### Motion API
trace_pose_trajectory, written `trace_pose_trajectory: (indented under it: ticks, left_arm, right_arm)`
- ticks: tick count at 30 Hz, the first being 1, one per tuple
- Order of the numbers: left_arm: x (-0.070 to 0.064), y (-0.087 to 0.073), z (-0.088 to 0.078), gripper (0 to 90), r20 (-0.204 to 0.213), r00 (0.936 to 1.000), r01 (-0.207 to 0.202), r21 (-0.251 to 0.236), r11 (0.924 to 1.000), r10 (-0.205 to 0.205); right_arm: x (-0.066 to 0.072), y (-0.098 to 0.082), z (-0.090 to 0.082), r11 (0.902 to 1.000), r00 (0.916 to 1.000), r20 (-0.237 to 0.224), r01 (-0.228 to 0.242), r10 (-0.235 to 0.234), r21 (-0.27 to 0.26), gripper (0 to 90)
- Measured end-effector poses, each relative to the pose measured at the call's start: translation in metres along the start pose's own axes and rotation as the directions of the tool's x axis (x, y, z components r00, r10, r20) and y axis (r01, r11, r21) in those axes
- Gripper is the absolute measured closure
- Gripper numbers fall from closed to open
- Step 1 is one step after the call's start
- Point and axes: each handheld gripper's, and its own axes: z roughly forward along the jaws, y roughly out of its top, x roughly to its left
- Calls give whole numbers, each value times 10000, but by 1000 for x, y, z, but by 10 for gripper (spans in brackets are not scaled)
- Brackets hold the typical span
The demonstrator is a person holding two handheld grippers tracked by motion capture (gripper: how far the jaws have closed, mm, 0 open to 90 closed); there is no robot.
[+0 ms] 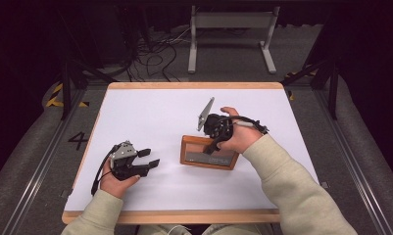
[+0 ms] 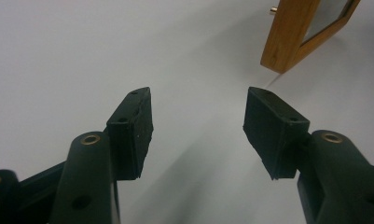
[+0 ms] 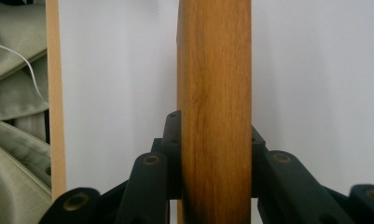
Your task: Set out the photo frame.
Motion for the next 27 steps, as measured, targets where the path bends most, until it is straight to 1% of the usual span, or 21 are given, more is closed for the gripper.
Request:
trace_pose_trajectory:
  ticks: [4, 5, 7, 8, 10, 11, 14, 17, 20, 21, 22, 24, 27]
  left_arm:
    - [0, 0, 0, 427, 4, 10000, 0, 11, 10000, 0]
    - [0, 0, 0, 427, 5, 10000, 4, 10, 10000, -4]
    - [0, 0, 0, 427, 26, 10000, 41, -7, 10000, -41]
    - [0, 0, 0, 427, 30, 10000, 11, -1, 10000, -11]
    - [0, 0, 0, 427, 23, 10000, -9, 14, 10000, 9]
    - [0, 0, 0, 427, 19, 10000, 12, 26, 10000, -12]
    - [0, 0, 0, 427, 25, 10000, -11, 35, 10000, 11]
    - [0, 0, 0, 427, 29, 10000, -5, 31, 10000, 5]
    - [0, 0, 1, 426, 44, 10000, -39, 56, 10000, 39]
    - [0, 0, 1, 426, 44, 10000, -39, 56, 10000, 39]
    - [0, 0, 1, 426, 44, 10000, -36, 57, 10000, 35]
    - [0, 0, 1, 426, 39, 10000, -41, 59, 10000, 40]
    - [0, 0, 1, 426, 64, 10000, -36, 56, 10000, 36]
  right_arm:
    - [-7, 3, 6, 9978, 9982, -120, 592, -589, 289, 718]
    - [-9, 3, 8, 9979, 9979, -198, 615, -610, 219, 718]
    - [-11, 3, 10, 9965, 9962, -339, 808, -801, 223, 718]
    - [-12, 4, 12, 9945, 9942, -391, 1015, -1005, 257, 718]
    - [-13, 4, 14, 9939, 9935, -451, 1063, -1050, 280, 718]
    - [-14, 4, 15, 9940, 9937, -442, 1045, -1030, 330, 718]
    - [-16, 4, 16, 9947, 9942, -449, 994, -982, 264, 717]
    - [-20, 2, 16, 9962, 9948, -553, 863, -859, 65, 715]
    - [-22, 1, 16, 9964, 9948, -565, 847, -846, 1, 714]
    - [-23, 1, 16, 9972, 9956, -572, 740, -742, -59, 711]
    - [-23, 1, 16, 9972, 9956, -572, 740, -742, -59, 711]
    - [-26, 0, 15, 9983, 9970, -533, 558, -567, -178, 696]
    - [-29, -3, 13, 9994, 9994, -292, 154, -163, -313, 664]
